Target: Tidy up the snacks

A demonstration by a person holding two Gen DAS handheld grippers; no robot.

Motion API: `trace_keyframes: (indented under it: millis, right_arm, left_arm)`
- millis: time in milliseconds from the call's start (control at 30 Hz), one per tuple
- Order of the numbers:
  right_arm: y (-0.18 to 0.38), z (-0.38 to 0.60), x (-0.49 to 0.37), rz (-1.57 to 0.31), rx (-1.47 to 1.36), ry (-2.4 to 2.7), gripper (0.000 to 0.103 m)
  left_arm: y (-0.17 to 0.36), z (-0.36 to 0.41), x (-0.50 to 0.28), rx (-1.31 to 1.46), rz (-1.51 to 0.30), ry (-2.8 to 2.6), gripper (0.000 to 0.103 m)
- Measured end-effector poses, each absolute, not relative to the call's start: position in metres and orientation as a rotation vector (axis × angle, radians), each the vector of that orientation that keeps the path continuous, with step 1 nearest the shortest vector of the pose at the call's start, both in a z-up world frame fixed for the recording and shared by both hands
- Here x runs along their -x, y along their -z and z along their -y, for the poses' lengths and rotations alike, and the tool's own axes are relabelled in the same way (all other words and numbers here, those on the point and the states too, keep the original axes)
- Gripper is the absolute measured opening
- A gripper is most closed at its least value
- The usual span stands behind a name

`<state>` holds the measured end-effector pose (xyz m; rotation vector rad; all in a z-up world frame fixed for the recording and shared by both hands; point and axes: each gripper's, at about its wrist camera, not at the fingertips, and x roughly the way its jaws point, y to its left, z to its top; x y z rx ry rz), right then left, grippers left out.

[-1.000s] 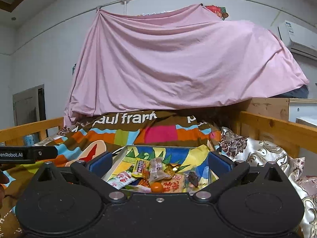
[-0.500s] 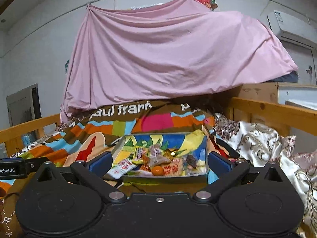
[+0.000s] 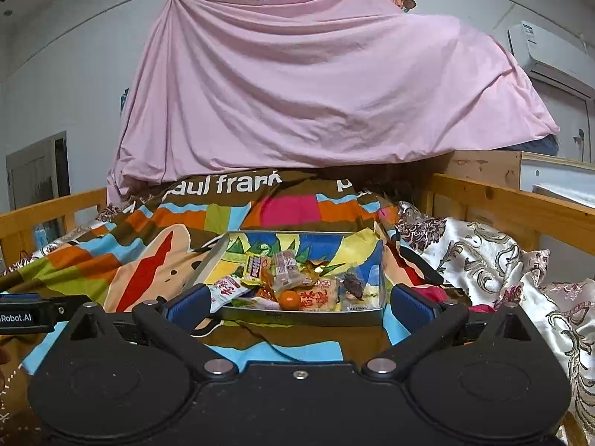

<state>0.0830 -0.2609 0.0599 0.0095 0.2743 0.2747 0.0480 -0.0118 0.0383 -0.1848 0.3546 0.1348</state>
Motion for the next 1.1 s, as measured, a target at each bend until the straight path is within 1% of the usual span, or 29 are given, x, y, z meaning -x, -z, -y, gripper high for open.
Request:
trace_keyframes:
  millis: [633, 1100]
  right_arm:
    - [-0.047, 0.261, -0.095, -0.367, -0.032, -0.267, 0.102]
    - [-0.043, 0.256, -0.097, -0.401, -0.008, -0.296, 0.102]
  left_arm:
    - [-0.024, 0.015, -0.050, 0.136, -0.434, -0.162, 0.103]
    - [-0.020, 0.015, -0.051, 0.133, -0.457, -0.173, 0.103]
